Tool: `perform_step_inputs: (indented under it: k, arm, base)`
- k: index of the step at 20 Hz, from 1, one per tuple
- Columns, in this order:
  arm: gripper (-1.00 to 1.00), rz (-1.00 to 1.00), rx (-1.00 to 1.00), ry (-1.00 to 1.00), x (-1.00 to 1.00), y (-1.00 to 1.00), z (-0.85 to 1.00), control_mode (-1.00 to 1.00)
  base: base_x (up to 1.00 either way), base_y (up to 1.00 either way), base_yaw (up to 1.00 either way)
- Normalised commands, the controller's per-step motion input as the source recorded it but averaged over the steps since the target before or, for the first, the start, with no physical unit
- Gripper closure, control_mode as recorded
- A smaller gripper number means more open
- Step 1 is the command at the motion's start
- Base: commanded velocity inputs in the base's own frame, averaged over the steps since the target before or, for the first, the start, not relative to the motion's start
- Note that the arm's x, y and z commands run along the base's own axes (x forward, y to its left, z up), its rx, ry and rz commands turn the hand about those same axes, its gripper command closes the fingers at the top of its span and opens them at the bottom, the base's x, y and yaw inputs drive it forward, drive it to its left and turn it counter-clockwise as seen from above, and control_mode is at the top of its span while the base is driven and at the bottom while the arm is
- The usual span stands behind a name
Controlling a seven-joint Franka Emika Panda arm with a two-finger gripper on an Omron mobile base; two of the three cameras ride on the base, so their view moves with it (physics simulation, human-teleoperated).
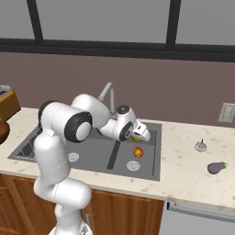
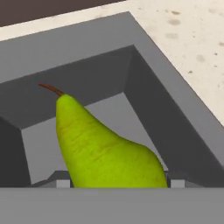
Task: There is a mixed pile of frozen fruits and vegetables on the counter. Locate all the frozen vegetables and place the items in a bowl on the counter. Take all the frozen fruits and defrost them in a running sink.
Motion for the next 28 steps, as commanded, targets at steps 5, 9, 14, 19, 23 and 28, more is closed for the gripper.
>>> perform_step_inputs:
  k: [5,9,14,19,23,28]
  arm:
    - [1.00,-0.06,0.07,0.10,-0.02,-0.12,-0.25,-1.00]
    - [1.00,-0.06,0.05,0.09,-0.04,-0.04,-0.29,-1.00]
    - [1.00,-0.07,0.05,0.06,-0.09,0.17,-0.28,-1.00]
    - [1.00,-0.16,0.04,0.07,-0.02,0.08,-0.27,-1.00]
    - [1.00,-0.08,0.04,0.10,-0.01,0.00,-0.28,-1.00]
    - [1.00,-0.05,0.07,0.09,-0.01,0.00,-0.22,-1.00]
  base:
    - [0.00,0.00,0.00]
    - [0.00,0.00,0.00]
    - [0.00,0.00,0.00]
    - [0.00,0.00,0.00]
    - [0.00,0.00,0.00]
    - [0.00,0.00,0.00]
